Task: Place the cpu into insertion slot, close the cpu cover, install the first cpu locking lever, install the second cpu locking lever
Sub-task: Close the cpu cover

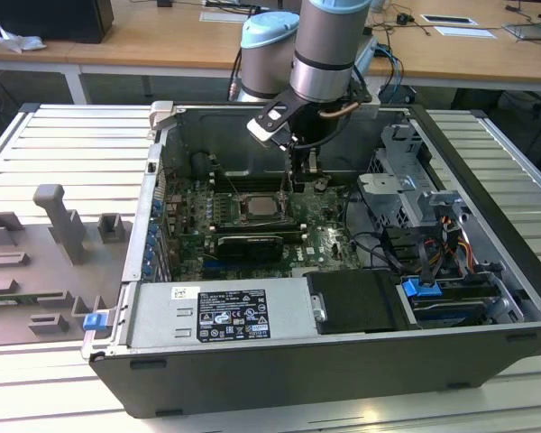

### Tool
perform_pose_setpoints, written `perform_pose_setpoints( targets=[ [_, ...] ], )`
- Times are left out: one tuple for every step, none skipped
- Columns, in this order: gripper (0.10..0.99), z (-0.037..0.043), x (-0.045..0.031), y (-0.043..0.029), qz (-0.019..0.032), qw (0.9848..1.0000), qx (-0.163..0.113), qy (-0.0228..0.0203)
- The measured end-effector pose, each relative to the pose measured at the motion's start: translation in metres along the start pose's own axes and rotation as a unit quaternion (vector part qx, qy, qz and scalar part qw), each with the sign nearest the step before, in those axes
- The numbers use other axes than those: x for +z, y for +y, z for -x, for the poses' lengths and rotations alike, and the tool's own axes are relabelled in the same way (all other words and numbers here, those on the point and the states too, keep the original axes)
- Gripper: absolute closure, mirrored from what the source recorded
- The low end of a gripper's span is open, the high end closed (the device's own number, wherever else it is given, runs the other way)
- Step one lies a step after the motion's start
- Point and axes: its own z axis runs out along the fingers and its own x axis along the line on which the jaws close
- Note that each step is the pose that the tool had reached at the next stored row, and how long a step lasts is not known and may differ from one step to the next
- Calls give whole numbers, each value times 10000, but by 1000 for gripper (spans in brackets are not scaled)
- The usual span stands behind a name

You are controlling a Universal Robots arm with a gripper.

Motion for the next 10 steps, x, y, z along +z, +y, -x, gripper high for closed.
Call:
perform_pose_setpoints(
  targets=[
    [980,0,1,-11,0,10000,0,0],
    [980,-1,2,-32,0,10000,0,0],
    [980,-1,3,-54,0,10000,0,0],
    [980,-1,4,-69,0,10000,0,0],
    [980,-2,5,-93,0,10000,0,0],
    [980,-2,6,-111,0,10000,0,0],
    [980,-2,6,-128,0,10000,0,0],
    [980,-3,7,-152,0,10000,0,0],
    [980,-3,8,-167,0,10000,0,0],
    [980,-4,10,-197,0,10000,0,0]
  ],
)
